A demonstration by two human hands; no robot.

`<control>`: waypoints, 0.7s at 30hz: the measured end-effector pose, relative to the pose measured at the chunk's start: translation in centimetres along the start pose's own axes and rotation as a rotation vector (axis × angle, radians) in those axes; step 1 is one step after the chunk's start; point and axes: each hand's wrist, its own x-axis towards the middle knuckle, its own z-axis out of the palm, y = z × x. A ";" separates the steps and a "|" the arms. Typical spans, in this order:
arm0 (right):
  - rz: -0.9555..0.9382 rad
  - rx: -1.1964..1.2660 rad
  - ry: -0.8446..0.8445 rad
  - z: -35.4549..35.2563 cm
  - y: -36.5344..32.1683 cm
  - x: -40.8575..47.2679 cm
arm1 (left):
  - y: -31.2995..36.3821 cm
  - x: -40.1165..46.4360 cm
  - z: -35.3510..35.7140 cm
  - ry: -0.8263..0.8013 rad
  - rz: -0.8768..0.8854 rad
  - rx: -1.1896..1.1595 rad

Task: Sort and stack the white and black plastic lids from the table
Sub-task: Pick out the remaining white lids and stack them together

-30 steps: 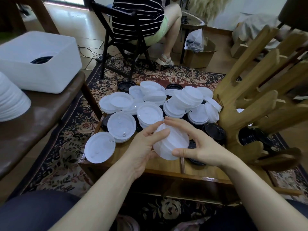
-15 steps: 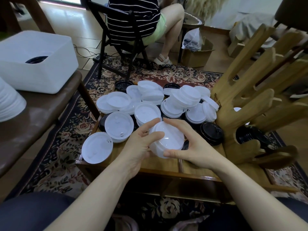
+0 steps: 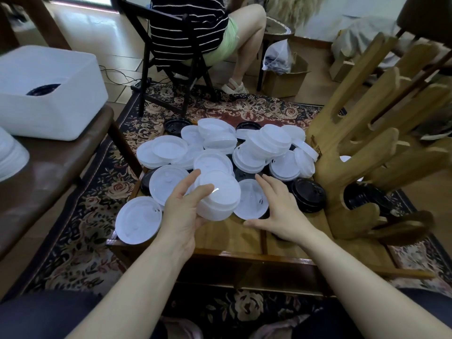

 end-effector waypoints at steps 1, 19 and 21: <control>-0.010 -0.042 0.012 0.4 -0.1 0.1 | 0.0 0.0 0.0 -0.002 -0.006 -0.003; 0.054 0.725 0.176 -3.9 -3.5 -0.8 | -0.1 -0.3 0.3 -0.005 -0.077 0.046; 0.033 0.806 0.152 -4.2 -3.9 -1.2 | -0.1 -0.4 0.4 -0.021 -0.079 0.072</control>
